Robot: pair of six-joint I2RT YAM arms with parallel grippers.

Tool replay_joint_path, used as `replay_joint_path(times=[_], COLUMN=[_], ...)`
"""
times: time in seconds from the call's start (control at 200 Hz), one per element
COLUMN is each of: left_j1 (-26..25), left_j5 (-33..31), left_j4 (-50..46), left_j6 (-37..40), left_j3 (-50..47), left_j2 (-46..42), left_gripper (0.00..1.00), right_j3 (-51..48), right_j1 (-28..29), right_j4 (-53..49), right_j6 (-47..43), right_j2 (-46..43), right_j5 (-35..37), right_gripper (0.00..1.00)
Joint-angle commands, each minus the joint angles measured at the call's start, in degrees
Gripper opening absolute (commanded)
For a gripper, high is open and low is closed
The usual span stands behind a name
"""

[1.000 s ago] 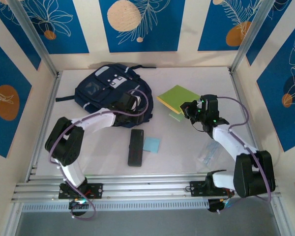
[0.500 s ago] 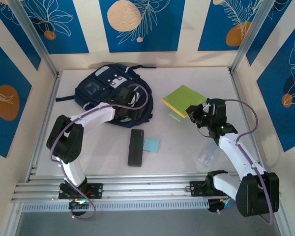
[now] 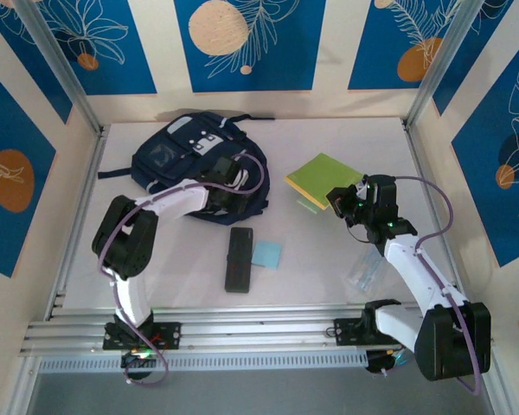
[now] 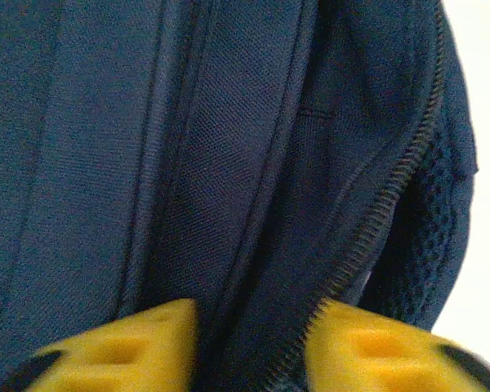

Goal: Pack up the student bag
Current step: Open the student bag at the top-left of the table.

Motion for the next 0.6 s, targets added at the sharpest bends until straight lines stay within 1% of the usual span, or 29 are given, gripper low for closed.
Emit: replay_joint_path(times=[0.0,0.025,0.22,0.435,0.595], left_j1=[0.7,0.7,0.7,0.7,0.9], left_j5=[-0.2,-0.2,0.5,4.2,7.2], left_j4=[-2.4,-2.6,-4.8,-5.8,-5.0], left_j6=[1.5,1.5,0.4,-2.3,-4.5], left_j3=[2.1,2.4,6.6,12.0,15.4], left_j2=[1.3,1.3,-1.7,-7.0,-8.9], left_gripper=[0.1,0.0,0.0,0.0,0.0], right_j3=[-0.1,0.0,-0.1,-0.2,-0.4], right_j1=[-0.3,-0.3,-0.2,0.3,1.7], right_j4=[1.8,1.7,2.8,4.2,7.5], right_j6=[-1.4,-1.7,-5.4,-6.8,-5.6], right_j2=[-0.5,-0.5,-1.4,-2.5,-1.5], right_j5=[-0.5,-0.7,-4.2,-6.2,-8.3], right_gripper=[0.0,0.0,0.0,0.0,0.0])
